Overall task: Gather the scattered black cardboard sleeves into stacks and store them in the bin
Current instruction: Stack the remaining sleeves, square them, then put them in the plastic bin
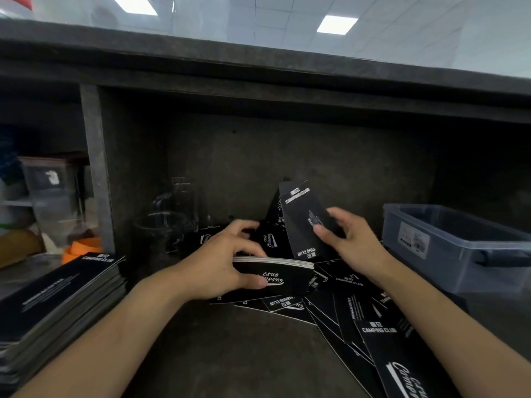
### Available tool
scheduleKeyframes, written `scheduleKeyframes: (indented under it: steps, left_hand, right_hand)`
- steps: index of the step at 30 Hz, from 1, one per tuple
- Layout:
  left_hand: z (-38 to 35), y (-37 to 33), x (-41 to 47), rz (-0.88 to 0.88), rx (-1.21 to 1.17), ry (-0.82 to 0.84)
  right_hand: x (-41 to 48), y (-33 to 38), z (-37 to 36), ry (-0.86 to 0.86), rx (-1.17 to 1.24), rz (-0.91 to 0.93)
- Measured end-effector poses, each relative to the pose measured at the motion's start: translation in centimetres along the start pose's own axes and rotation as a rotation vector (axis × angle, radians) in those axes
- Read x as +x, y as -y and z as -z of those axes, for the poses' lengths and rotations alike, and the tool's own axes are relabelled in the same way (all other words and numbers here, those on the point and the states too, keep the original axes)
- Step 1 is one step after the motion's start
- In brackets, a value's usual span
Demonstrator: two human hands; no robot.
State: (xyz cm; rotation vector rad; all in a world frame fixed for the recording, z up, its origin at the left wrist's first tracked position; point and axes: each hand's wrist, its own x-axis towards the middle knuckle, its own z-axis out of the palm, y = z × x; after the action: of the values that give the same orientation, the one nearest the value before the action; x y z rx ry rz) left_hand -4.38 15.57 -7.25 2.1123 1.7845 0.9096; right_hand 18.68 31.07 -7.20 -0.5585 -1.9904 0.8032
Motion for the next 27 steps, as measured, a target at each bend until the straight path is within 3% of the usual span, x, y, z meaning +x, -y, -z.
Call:
scheduleKeyframes:
  steps: [4,6,8,12,20,27]
  left_hand:
    - [-0.2,-0.6,-0.1,-0.034,0.041,-0.081]
    - [-0.3,-0.9,-0.1,-0.001,0.033,-0.112]
    - [-0.3,-0.9,-0.2,0.007,-0.013,-0.090]
    - [0.1,-0.3,-0.2,-0.058,0.115,-0.029]
    - [0.0,-0.4,-0.2,-0.021,0.137,-0.056]
    - [-0.1,-0.1,-0.1,-0.009,0.135,-0.010]
  right_hand:
    - [-0.5,0.3,-0.8,0.329,-0.152,0.034]
    - [-0.8,0.5,-1.8,0.392,-0.154,0.022]
    - [-1.1,0.8,-2.6,0.359,-0.012,-0.061]
    - [-0.8,1.6,-2.4,0.313,0.395,-0.315]
    - [-1.4,2.5,0.5,0.558,0.018,-0.296]
    - [-1.2,3.2,0.8,0.387,0.044,-0.290]
